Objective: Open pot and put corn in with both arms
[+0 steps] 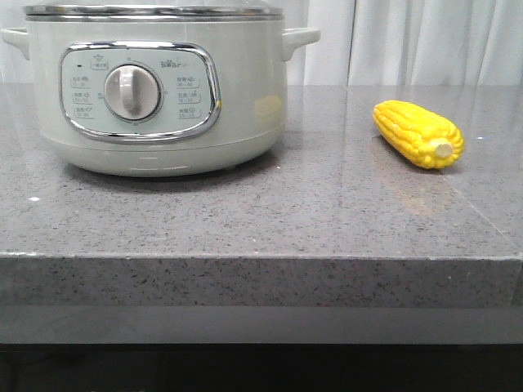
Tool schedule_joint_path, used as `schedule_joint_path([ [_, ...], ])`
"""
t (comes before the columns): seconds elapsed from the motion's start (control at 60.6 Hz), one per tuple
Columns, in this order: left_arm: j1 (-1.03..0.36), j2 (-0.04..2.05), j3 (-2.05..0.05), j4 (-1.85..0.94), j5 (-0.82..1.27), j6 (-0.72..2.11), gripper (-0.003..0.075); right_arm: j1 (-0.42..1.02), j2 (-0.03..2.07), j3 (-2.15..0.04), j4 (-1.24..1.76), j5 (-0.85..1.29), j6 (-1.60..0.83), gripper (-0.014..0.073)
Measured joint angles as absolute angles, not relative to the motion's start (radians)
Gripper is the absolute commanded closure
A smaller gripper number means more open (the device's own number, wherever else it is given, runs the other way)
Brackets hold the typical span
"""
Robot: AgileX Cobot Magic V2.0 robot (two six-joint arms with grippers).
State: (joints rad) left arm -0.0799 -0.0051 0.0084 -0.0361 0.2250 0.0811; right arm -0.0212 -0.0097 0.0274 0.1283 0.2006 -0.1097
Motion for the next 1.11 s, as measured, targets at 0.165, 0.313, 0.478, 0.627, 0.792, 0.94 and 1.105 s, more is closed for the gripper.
schedule_joint_path([
  [0.165,-0.08,-0.005,0.008,-0.036,0.225,0.081,0.0738,-0.021,-0.01,0.027,0.128,0.201,-0.11,0.065],
  [0.313,-0.08,-0.005,0.008,-0.036,0.217,0.081,0.0738,-0.021,-0.01,0.027,0.128,0.201,-0.11,0.065],
  [0.478,-0.08,-0.005,0.008,-0.045,0.194,0.081,0.0739,-0.021,-0.01,0.027,0.128,0.201,-0.11,0.065],
  [0.627,-0.08,-0.005,-0.001,-0.047,0.172,0.079,0.0739,-0.021,-0.01,0.027,0.128,0.171,-0.11,0.065],
  [0.792,-0.08,0.01,-0.126,-0.049,0.188,-0.05,0.0739,-0.021,-0.01,-0.077,0.128,0.225,-0.11,0.0652],
  [0.94,-0.08,0.148,-0.321,-0.047,0.267,-0.092,0.0739,-0.021,0.016,-0.25,0.124,0.313,-0.116,0.0652],
  [1.105,-0.08,0.372,-0.517,-0.036,0.322,-0.094,0.0738,-0.021,0.178,-0.434,0.122,0.374,-0.119,0.0652],
])
